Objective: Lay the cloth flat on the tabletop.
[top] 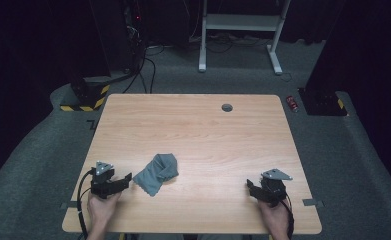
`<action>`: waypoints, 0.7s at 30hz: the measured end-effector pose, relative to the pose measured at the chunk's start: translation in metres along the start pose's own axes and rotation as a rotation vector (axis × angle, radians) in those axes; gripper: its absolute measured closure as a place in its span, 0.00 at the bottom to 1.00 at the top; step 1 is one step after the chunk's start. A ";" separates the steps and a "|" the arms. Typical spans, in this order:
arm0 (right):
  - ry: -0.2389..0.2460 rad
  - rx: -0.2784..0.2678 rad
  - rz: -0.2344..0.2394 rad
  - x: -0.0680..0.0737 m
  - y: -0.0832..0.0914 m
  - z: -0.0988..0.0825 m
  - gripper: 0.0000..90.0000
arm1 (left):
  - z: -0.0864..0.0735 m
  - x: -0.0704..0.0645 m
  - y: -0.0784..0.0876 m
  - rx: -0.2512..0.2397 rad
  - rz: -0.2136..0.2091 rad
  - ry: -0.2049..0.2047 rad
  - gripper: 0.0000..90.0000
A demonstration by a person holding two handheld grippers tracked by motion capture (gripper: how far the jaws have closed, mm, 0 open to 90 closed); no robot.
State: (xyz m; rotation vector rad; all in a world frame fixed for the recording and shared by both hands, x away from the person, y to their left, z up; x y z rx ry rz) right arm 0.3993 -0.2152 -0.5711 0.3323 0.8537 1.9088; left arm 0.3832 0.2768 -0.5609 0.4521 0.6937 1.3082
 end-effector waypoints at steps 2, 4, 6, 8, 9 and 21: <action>-0.001 0.000 0.000 0.000 0.000 0.000 0.37 | 0.000 -0.003 0.001 -0.004 -0.013 -0.001 0.29; 0.002 -0.001 0.000 0.000 0.000 0.000 0.37 | 0.002 -0.008 0.002 -0.009 -0.028 -0.002 0.29; 0.002 -0.001 0.000 0.000 0.000 0.000 0.37 | 0.003 -0.015 0.004 -0.010 -0.045 -0.014 0.29; 0.002 -0.001 0.000 0.000 0.000 0.000 0.37 | 0.005 -0.022 0.005 -0.014 -0.059 -0.026 0.29; 0.002 -0.001 0.000 0.000 0.000 0.000 0.37 | 0.007 -0.025 0.005 -0.018 -0.070 -0.028 0.29; 0.002 -0.001 0.000 0.000 0.000 0.000 0.37 | 0.013 -0.058 -0.001 0.011 -0.142 -0.072 0.26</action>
Point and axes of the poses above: each handheld gripper's, and its own axes: y roughly backward along the jaws, z roughly out of its top, x roughly to its left, the point moved 7 cm from there along -y, roughly forward along the jaws, and after that the axes turned 9 degrees about y, right-handed, at the moved point
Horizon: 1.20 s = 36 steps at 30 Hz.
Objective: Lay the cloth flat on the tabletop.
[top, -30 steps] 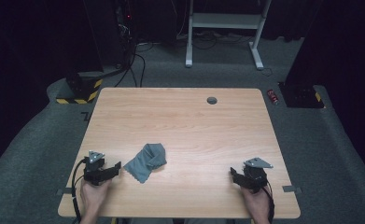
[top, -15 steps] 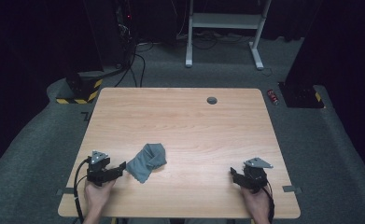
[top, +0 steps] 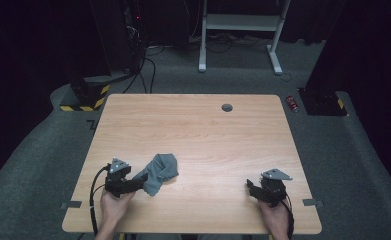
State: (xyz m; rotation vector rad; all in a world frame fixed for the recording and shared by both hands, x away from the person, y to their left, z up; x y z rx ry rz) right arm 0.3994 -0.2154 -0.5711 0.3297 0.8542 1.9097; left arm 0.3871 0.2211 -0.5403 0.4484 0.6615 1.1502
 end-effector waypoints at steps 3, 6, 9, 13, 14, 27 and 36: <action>-0.001 0.000 0.000 0.000 0.000 0.000 0.37 | 0.002 -0.007 -0.007 0.012 -0.004 -0.013 0.26; 0.000 0.000 0.000 0.000 0.000 0.000 0.37 | 0.003 -0.015 -0.015 0.033 -0.005 -0.036 0.25; 0.000 0.000 0.000 0.000 0.000 0.000 0.37 | 0.003 -0.020 -0.023 0.057 0.006 -0.056 0.24; -0.001 0.001 0.001 0.000 0.000 0.000 0.36 | 0.001 -0.022 -0.034 0.092 0.041 -0.083 0.24; -0.001 0.001 0.001 0.000 0.000 0.000 0.36 | 0.000 -0.022 -0.037 0.098 0.050 -0.087 0.24; 0.000 0.001 0.002 0.000 0.000 0.000 0.36 | 0.000 -0.021 -0.050 0.137 0.096 -0.096 0.33; 0.000 0.001 0.002 0.000 0.000 0.000 0.36 | 0.004 -0.025 -0.050 0.145 0.079 -0.120 0.67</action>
Point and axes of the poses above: each handheld gripper's, and its own axes: y roughly backward along the jaws, z roughly out of its top, x roughly to its left, the point moved 7 cm from there along -y, roughly forward along the jaws, and after that the axes turned 9 degrees about y, right-handed, at the moved point
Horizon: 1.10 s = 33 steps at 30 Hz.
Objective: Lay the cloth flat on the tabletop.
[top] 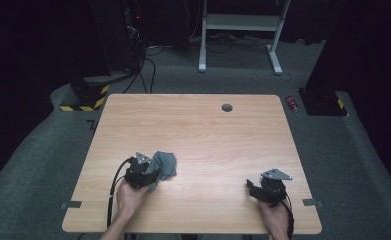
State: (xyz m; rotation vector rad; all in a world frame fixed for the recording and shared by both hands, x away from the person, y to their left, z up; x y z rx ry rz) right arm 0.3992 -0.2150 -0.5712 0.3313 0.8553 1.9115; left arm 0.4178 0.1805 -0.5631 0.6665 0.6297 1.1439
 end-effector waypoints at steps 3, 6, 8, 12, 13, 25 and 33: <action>0.000 0.000 0.000 0.000 0.000 0.000 0.36 | 0.001 -0.004 -0.001 0.005 -0.014 -0.018 0.80; 0.000 0.000 0.000 0.000 0.000 0.000 0.36 | 0.003 -0.004 0.000 0.002 -0.025 -0.014 0.88; 0.000 0.000 0.000 0.000 0.000 0.000 0.36 | 0.004 -0.003 0.001 0.000 -0.037 -0.011 0.90; -0.001 0.000 0.000 0.000 0.000 0.000 0.36 | 0.007 -0.006 0.005 -0.012 -0.058 -0.008 0.92; 0.000 0.000 0.000 0.000 0.000 0.000 0.36 | 0.008 -0.008 0.006 -0.017 -0.064 -0.009 0.92; 0.000 0.000 0.000 0.000 0.000 0.000 0.36 | 0.028 -0.041 0.018 -0.064 -0.162 -0.058 0.93; 0.002 0.000 0.000 0.000 0.000 0.000 0.36 | 0.038 -0.068 0.022 -0.069 -0.234 -0.087 0.93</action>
Point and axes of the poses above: each handheld gripper's, and its own axes: y roughly backward along the jaws, z roughly out of its top, x roughly to its left, the point moved 7 cm from there along -y, roughly forward along the jaws, and after that the axes turned 9 degrees about y, right-handed, at the moved point
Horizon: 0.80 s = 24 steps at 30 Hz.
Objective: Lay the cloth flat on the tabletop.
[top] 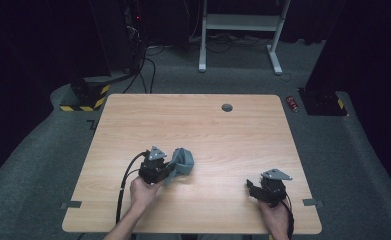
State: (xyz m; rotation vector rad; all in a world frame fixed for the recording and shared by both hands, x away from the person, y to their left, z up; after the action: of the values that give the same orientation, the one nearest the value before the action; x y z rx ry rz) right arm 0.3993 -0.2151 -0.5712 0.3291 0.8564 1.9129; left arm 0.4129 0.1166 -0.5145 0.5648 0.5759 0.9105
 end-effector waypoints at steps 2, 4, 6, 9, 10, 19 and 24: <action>-0.002 0.000 0.000 0.000 0.000 0.000 0.36 | 0.002 -0.006 -0.002 0.002 -0.012 -0.009 0.93; 0.000 0.000 0.000 0.000 0.000 0.000 0.36 | 0.005 -0.012 -0.004 0.005 -0.025 -0.018 0.93; 0.001 0.000 0.000 0.000 0.000 0.000 0.36 | 0.007 -0.019 -0.007 0.008 -0.041 -0.019 0.93; 0.001 0.000 0.000 0.000 0.000 0.000 0.36 | 0.009 -0.029 -0.014 0.015 -0.063 -0.028 0.93; 0.001 0.000 0.000 0.000 0.000 0.000 0.36 | 0.009 -0.032 -0.017 0.017 -0.069 -0.031 0.93; 0.000 0.000 0.000 0.000 0.000 0.000 0.36 | 0.007 -0.059 -0.046 0.063 -0.120 -0.052 0.93; -0.001 0.001 0.001 0.000 0.000 0.000 0.36 | 0.005 -0.063 -0.060 0.086 -0.124 -0.045 0.91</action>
State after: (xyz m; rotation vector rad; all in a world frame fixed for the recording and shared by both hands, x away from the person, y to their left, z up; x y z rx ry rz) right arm 0.3992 -0.2150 -0.5711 0.3309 0.8561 1.9130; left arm 0.4188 0.0326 -0.5373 0.6187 0.6052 0.7569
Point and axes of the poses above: each handheld gripper's, and its own axes: y roughly backward along the jaws, z roughly out of its top, x roughly to its left, the point moved 7 cm from there along -y, roughly forward along the jaws, and after that the axes turned 9 degrees about y, right-handed, at the moved point
